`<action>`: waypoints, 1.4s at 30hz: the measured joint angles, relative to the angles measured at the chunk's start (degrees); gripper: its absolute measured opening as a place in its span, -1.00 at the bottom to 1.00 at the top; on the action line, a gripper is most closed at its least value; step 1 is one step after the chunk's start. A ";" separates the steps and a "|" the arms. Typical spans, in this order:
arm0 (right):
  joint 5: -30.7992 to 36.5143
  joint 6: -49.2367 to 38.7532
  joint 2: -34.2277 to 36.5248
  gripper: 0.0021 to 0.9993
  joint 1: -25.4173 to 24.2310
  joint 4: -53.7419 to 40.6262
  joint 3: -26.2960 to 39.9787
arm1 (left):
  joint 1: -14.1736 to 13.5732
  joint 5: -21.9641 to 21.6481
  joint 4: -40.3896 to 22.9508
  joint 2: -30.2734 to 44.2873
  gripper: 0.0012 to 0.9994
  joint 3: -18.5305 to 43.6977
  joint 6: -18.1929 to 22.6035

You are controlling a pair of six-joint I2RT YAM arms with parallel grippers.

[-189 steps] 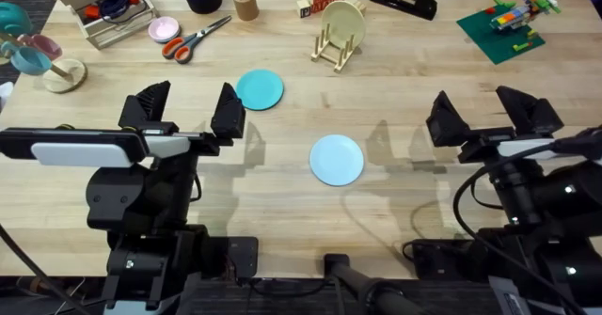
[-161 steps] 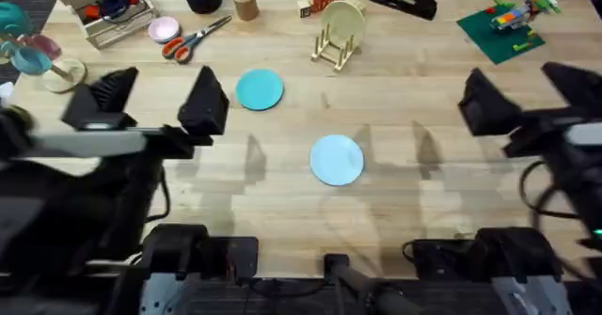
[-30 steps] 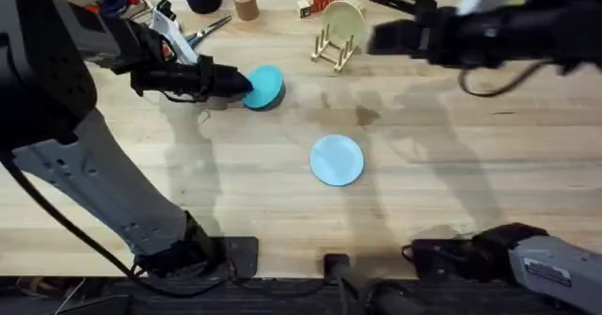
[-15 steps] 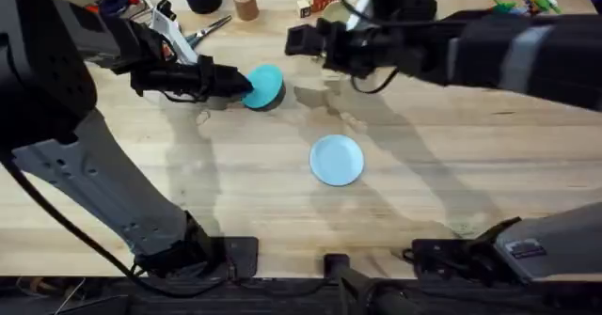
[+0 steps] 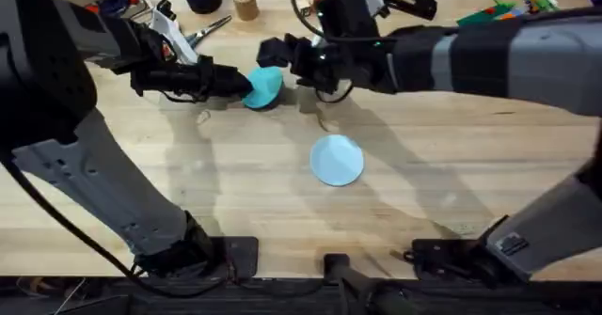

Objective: Pick up the plates from the table one by one and place each into a slot on the dish rack.

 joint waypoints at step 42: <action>0.90 0.45 5.05 -0.94 3.36 -2.31 5.39 | 0.30 -0.63 -1.59 -1.28 -0.92 0.11 0.46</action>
